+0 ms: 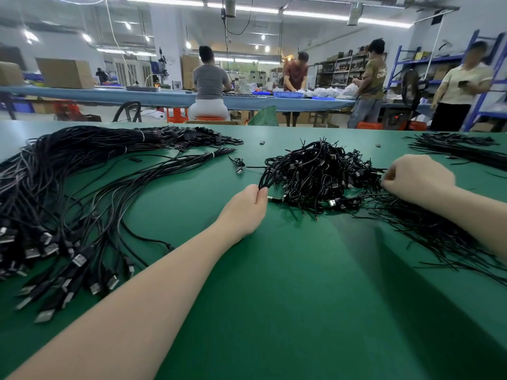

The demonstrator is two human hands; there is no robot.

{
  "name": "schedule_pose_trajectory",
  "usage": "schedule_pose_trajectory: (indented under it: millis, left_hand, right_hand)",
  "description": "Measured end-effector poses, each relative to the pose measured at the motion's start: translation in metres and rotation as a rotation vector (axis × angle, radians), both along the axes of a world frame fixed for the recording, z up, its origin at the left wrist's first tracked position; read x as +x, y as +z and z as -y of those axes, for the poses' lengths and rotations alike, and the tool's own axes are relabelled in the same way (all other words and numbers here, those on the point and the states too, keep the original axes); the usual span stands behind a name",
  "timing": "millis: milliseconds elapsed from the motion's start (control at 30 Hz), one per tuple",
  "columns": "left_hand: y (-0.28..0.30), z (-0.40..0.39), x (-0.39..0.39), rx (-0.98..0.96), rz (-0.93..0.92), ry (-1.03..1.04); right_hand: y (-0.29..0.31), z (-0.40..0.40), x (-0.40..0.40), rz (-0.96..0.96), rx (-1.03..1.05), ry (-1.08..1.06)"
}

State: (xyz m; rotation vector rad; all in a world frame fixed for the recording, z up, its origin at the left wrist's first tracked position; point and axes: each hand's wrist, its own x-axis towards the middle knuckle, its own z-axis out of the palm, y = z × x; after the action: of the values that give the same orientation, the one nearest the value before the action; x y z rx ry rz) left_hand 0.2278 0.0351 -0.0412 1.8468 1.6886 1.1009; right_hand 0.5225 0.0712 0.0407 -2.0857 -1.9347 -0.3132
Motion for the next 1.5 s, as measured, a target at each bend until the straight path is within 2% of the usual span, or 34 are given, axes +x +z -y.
schedule_pose_trajectory:
  millis: [100, 167, 300, 433, 567, 800, 867, 933, 1000, 1067, 1133, 1200, 1300, 1400, 1500]
  left_hand:
    - [0.001, 0.0, 0.001, -0.003, -0.001, 0.02]
    - [0.001, 0.0, 0.003, -0.004, -0.002, 0.02]
    - [0.001, 0.002, 0.003, 0.024, -0.087, -0.016]
    - [0.001, 0.003, 0.005, 0.051, -0.174, -0.037]
    - [0.001, 0.003, 0.007, 0.056, -0.245, -0.009]
    - [0.004, 0.013, 0.014, 0.048, -0.375, 0.04]
    - [0.005, 0.015, 0.019, 0.072, -0.484, 0.079]
    - [0.003, 0.017, 0.026, 0.139, -0.671, 0.101]
    - [0.002, 0.021, 0.029, 0.238, -0.781, 0.085]
    - [0.004, 0.026, 0.026, 0.348, -0.795, 0.04]
    - [0.008, 0.029, 0.022, 0.443, -0.772, -0.061]
    - [0.012, 0.033, 0.021, 0.503, -0.629, -0.166]
    - [0.016, 0.037, 0.023, 0.491, -0.238, -0.194]
    - [0.016, 0.034, 0.025, 0.416, 0.096, -0.092]
    - [0.014, 0.026, 0.025, 0.334, 0.266, 0.028]
  right_hand:
    - [0.0, 0.017, -0.023, 0.093, 0.221, 0.347]
    - [-0.001, 0.033, -0.048, 0.174, 0.288, 0.557]
    - [-0.012, 0.05, -0.099, 0.311, 0.397, 0.762]
    - [-0.021, 0.046, -0.128, 0.425, 0.403, 0.747]
    - [-0.019, 0.045, -0.136, 0.404, 0.427, 0.764]
    - [-0.013, 0.051, -0.136, 0.45, 0.348, 0.789]
    - [-0.006, 0.052, -0.133, 0.409, 0.343, 0.8]
    - [0.004, 0.049, -0.131, 0.354, 0.286, 0.847]
    - [0.017, 0.043, -0.127, 0.228, 0.056, 0.883]
    - [0.03, 0.034, -0.122, 0.019, -0.196, 0.878]
    - [0.038, 0.026, -0.115, -0.177, -0.349, 0.826]
    - [0.037, 0.02, -0.108, -0.402, -0.541, 0.76]
    - [0.021, 0.016, -0.106, -0.929, -0.804, 0.689]
    - [-0.006, 0.022, -0.125, -1.351, -0.746, 0.629]
    - [-0.035, 0.03, -0.154, -1.565, -0.513, 0.54]
